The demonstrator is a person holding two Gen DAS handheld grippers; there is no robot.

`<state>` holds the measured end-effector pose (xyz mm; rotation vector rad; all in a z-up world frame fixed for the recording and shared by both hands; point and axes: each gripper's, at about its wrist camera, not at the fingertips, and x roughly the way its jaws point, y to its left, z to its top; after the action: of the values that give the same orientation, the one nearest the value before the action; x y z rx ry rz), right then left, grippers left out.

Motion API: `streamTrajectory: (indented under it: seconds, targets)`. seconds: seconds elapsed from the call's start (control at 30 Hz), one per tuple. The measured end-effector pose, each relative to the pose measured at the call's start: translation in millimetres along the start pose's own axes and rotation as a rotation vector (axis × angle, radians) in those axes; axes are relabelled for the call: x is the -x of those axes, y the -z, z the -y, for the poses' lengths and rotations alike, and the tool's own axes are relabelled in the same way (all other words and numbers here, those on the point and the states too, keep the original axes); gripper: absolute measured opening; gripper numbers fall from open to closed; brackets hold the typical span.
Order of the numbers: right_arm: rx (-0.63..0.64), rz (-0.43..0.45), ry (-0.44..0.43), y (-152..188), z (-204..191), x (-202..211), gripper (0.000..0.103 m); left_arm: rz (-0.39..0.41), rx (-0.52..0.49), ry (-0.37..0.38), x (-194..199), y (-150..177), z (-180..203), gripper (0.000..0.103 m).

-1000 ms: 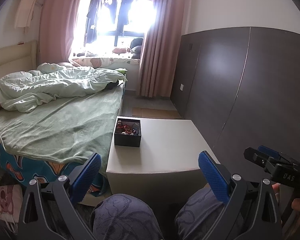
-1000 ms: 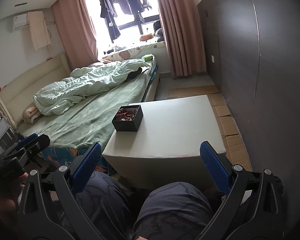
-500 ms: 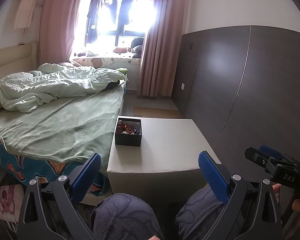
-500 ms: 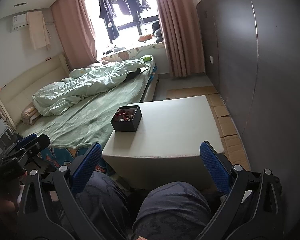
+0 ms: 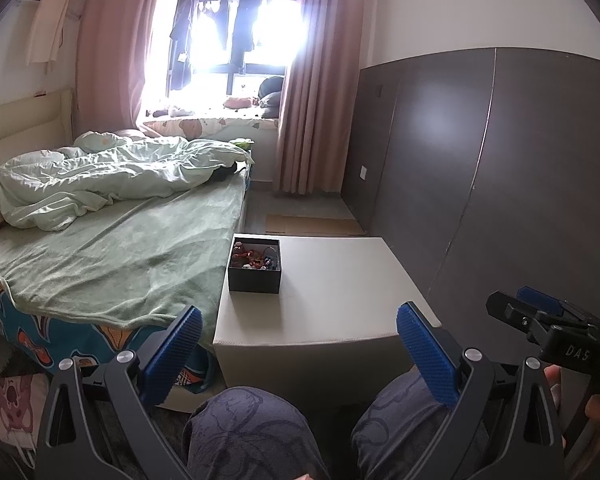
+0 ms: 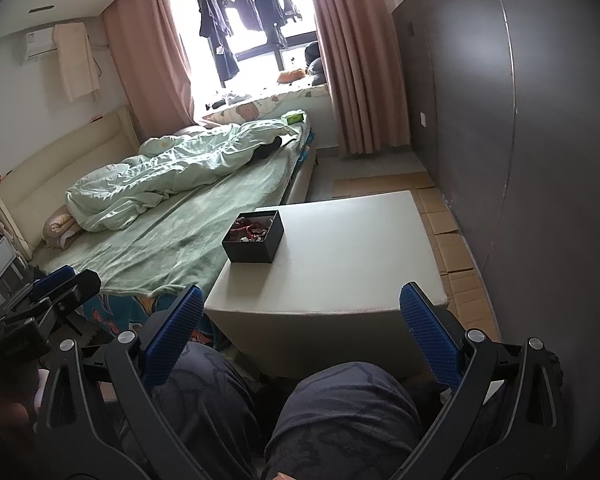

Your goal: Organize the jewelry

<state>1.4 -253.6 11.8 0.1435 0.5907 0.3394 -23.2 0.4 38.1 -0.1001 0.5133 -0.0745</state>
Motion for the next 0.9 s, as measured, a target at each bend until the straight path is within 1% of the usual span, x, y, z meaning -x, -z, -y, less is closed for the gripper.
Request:
streamTrajectory:
  seconds: [0.4,0.5,0.6,0.7,0.8,0.9]
  targets:
    - [-0.003,-0.002,0.002,0,0,-1,0.098,0.004,-0.007,0.009,2,0,2,0.095]
    - [-0.006,-0.006,0.002,-1,1,-1,0.098,0.019,-0.010,0.005,3,-1,3,0.095]
    - [-0.010,-0.007,0.003,-1,2,-2,0.098,0.024,-0.010,0.018,5,-1,1,0.095]
    - [-0.014,-0.010,0.003,-1,3,-2,0.098,0.033,-0.025,0.015,7,0,4,0.095]
    - [-0.012,-0.010,0.003,-1,3,-2,0.098,0.051,-0.040,0.039,10,0,6,0.095]
    - [-0.014,-0.010,0.003,-1,3,-2,0.098,0.056,-0.055,0.040,11,-1,10,0.095]
